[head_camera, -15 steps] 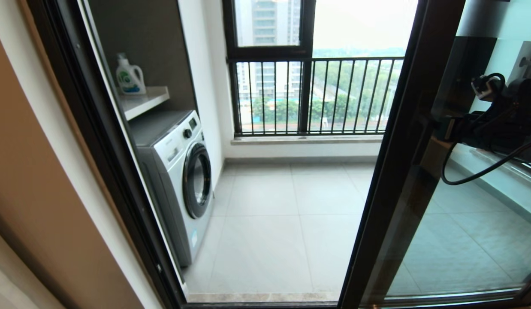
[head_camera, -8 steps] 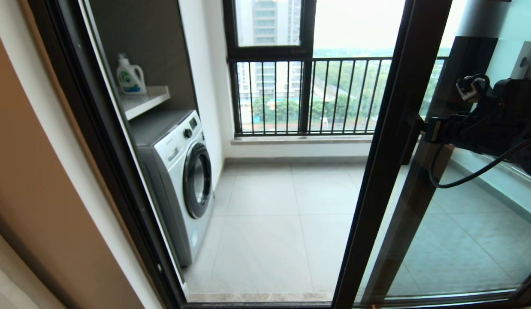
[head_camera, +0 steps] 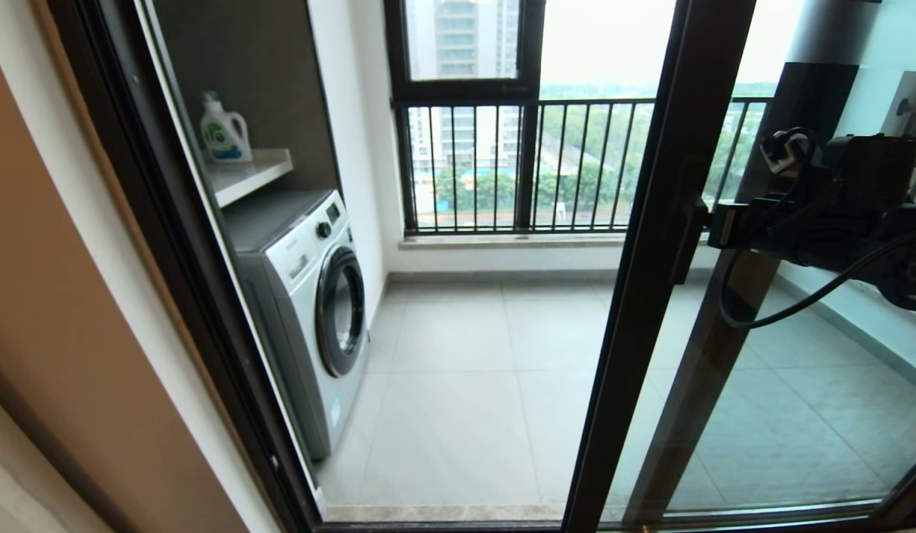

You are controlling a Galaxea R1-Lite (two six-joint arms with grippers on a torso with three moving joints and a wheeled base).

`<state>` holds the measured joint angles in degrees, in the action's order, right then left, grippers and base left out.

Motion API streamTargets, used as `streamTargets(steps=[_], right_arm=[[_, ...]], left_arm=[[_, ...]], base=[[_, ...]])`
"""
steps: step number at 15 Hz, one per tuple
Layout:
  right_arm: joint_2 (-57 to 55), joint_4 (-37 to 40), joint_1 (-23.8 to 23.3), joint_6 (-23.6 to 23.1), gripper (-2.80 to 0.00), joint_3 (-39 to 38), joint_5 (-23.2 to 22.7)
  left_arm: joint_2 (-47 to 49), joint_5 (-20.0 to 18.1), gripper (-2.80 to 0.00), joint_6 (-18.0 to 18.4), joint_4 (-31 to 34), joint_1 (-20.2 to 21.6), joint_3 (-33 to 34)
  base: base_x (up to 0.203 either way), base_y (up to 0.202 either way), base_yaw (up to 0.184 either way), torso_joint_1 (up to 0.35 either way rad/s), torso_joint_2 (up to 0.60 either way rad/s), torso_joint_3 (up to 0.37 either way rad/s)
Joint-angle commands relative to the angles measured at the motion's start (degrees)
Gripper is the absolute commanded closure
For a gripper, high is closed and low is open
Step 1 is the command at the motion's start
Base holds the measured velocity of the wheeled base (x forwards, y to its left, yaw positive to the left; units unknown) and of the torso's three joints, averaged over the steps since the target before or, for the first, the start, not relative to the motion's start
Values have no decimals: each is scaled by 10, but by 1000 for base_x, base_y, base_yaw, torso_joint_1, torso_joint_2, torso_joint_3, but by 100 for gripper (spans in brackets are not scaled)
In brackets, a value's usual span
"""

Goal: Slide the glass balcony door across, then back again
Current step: Close the slid door

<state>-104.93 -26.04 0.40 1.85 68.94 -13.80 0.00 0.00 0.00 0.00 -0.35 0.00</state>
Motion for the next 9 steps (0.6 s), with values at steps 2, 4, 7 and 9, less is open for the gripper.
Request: streamTargets(steps=[2, 4, 7, 9], right_arm=[[-1, -2, 17, 0, 0, -2, 3], [-2, -2, 19, 0, 0, -2, 3], [-5, -2, 27, 0, 0, -2, 3], [-5, -2, 36, 0, 0, -2, 3]], left_arm=[[1, 0, 0, 0, 0, 0, 0], [1, 0, 0, 0, 0, 0, 0], [1, 0, 0, 0, 0, 0, 0], [1, 1, 0, 0, 0, 0, 0]], base=[[0, 0, 0, 0, 0, 0], [0, 0, 0, 0, 0, 0], [0, 0, 0, 0, 0, 0], [0, 0, 0, 0, 0, 0]])
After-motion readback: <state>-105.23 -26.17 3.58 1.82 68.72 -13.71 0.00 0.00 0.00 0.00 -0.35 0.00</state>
